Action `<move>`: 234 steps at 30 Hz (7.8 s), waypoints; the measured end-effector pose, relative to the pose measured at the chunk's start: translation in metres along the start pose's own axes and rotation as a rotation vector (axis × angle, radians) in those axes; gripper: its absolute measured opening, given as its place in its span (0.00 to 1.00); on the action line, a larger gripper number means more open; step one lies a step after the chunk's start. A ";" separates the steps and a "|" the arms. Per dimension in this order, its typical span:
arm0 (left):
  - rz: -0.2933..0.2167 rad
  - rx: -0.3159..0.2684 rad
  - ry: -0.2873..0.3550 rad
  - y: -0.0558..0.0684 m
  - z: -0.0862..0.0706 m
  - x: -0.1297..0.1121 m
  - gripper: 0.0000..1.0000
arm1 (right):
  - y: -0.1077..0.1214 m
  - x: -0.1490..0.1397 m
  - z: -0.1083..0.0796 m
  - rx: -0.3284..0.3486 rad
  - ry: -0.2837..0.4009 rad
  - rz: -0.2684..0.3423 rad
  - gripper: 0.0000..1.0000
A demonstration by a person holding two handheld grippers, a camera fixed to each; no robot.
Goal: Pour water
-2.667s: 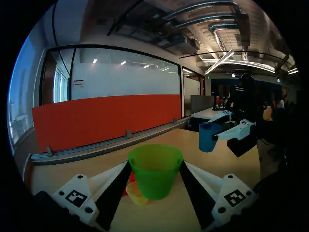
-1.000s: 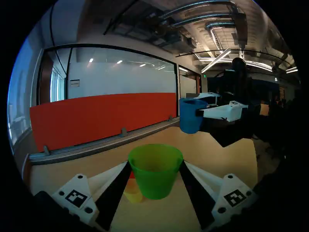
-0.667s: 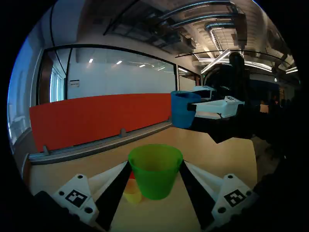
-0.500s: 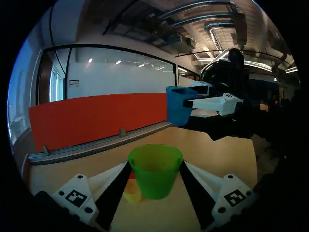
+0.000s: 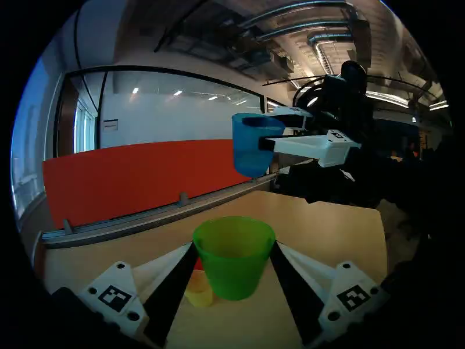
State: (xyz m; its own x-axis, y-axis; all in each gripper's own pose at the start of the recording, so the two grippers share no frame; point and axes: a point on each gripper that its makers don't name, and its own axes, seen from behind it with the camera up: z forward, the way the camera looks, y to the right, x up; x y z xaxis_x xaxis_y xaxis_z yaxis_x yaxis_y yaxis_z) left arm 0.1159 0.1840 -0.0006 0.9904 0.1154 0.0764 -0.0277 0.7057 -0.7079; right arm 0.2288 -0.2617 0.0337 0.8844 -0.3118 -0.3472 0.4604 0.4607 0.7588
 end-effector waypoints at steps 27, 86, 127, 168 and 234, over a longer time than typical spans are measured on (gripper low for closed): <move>0.009 -0.015 0.015 0.005 0.004 0.006 0.87 | 0.014 0.020 0.027 -0.003 0.006 -0.274 0.91; 0.021 -0.035 0.027 0.011 0.006 0.012 0.86 | 0.031 0.033 0.048 -0.027 -0.019 -0.687 0.91; 0.025 -0.037 0.036 0.013 0.006 0.020 0.86 | 0.039 0.054 0.048 -0.056 -0.014 -0.838 0.91; 0.031 -0.037 0.055 0.014 0.006 0.027 0.86 | 0.042 0.069 0.050 -0.075 -0.001 -0.970 0.91; 0.032 -0.031 0.065 0.012 0.007 0.031 0.86 | 0.039 0.078 0.047 -0.069 0.013 -1.021 0.91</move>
State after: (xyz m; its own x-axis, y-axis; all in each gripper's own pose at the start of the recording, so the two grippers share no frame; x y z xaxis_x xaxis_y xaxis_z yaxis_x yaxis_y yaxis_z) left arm 0.1454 0.2007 -0.0017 0.9959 0.0906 0.0083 -0.0558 0.6804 -0.7307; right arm 0.3119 -0.3071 0.0623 0.0683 -0.5736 -0.8162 0.9976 0.0274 0.0643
